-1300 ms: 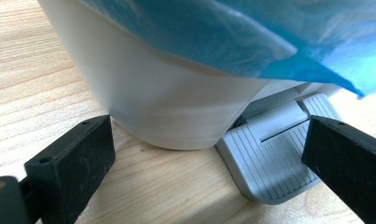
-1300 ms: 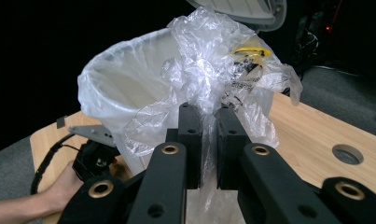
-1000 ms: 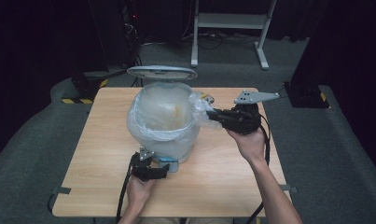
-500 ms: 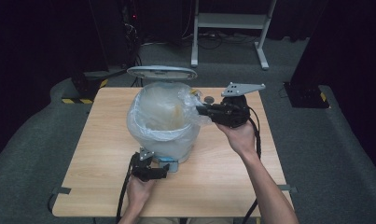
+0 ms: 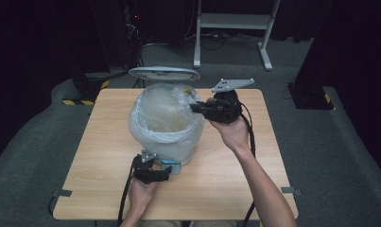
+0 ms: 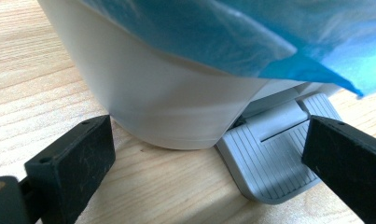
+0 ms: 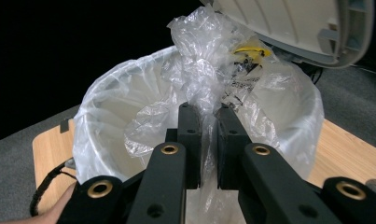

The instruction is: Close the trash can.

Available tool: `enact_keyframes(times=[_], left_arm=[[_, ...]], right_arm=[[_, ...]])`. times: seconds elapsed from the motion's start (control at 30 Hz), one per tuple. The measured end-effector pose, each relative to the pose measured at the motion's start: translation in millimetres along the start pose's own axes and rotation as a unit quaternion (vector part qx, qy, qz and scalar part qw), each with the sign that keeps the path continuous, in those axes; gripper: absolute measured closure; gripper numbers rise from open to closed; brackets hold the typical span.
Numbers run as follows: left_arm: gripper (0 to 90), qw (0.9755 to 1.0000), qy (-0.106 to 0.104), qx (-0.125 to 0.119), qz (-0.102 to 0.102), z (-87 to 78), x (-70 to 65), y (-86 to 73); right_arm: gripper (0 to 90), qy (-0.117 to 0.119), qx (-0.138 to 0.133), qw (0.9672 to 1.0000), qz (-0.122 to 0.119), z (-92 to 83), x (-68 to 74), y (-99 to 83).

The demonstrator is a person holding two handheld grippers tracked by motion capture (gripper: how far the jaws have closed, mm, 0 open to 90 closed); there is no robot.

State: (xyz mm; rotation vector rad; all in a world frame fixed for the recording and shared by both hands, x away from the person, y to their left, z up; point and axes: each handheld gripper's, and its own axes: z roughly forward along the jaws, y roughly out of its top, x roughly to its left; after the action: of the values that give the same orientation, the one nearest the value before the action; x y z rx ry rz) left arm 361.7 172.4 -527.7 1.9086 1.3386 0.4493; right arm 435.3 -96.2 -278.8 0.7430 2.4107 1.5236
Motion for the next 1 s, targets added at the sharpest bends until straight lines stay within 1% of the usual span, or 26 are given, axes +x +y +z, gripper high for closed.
enact_keyframes(times=[0.4,0.6,0.83,1.0], left_arm=[[2.6,1.0,-0.001,0.0,-0.001,0.0,0.0,0.0],[2.6,1.0,-0.001,-0.001,-0.001,0.0,0.0,0.0],[2.6,1.0,-0.001,-0.001,-0.001,0.0,0.0,-0.1],[2.6,1.0,-0.001,0.0,-0.001,0.0,0.0,-0.1]], right_arm=[[82.7,-0.002,0.023,0.9997,-0.009,26.0,6.9,7.6],[82.5,-0.004,0.029,0.9995,-0.01,33.4,7.2,8.4],[82.2,-0.004,0.035,0.9994,-0.004,42.0,4.8,8.7],[79.8,-0.003,0.04,0.9992,-0.002,47.9,3.9,8.8]])
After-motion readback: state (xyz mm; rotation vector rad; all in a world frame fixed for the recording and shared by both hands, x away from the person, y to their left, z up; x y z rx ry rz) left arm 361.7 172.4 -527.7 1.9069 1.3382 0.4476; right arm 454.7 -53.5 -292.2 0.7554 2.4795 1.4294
